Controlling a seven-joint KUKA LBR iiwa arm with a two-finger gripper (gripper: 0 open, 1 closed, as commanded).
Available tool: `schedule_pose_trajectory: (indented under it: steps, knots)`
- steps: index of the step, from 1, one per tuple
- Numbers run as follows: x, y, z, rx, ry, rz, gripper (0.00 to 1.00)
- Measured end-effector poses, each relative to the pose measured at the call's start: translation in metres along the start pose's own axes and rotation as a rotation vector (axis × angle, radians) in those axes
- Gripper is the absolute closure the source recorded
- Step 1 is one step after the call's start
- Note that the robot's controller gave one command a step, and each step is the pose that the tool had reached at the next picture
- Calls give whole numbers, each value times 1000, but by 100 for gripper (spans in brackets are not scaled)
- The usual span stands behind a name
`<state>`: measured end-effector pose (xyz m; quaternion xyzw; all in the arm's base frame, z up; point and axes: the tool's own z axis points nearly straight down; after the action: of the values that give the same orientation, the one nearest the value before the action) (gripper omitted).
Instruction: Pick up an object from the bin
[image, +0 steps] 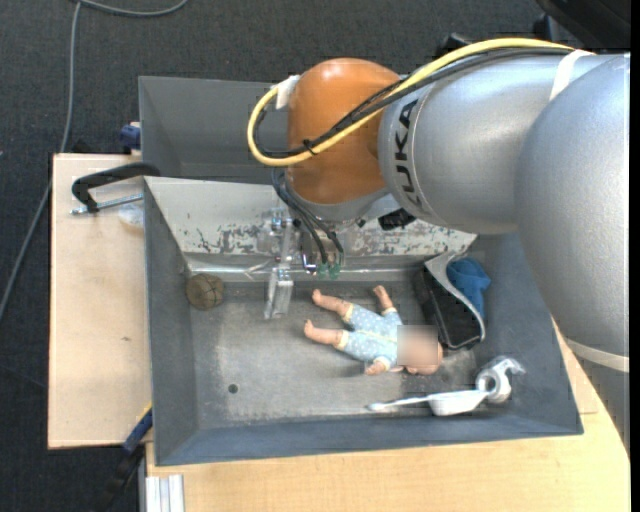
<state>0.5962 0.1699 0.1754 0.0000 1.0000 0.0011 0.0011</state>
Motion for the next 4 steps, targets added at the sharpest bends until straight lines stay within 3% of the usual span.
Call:
schedule_pose_trajectory:
  steps: [1, 2, 3, 4]
  knots:
    - [0, 0, 0, 0, 0, 0, 0]
    - [14, -50, -10, -1, 0, -30, 0]
    - [10, -74, -3, 1, -2, 5, 0]
    - [33, -104, 7, -3, -2, -38, 0]
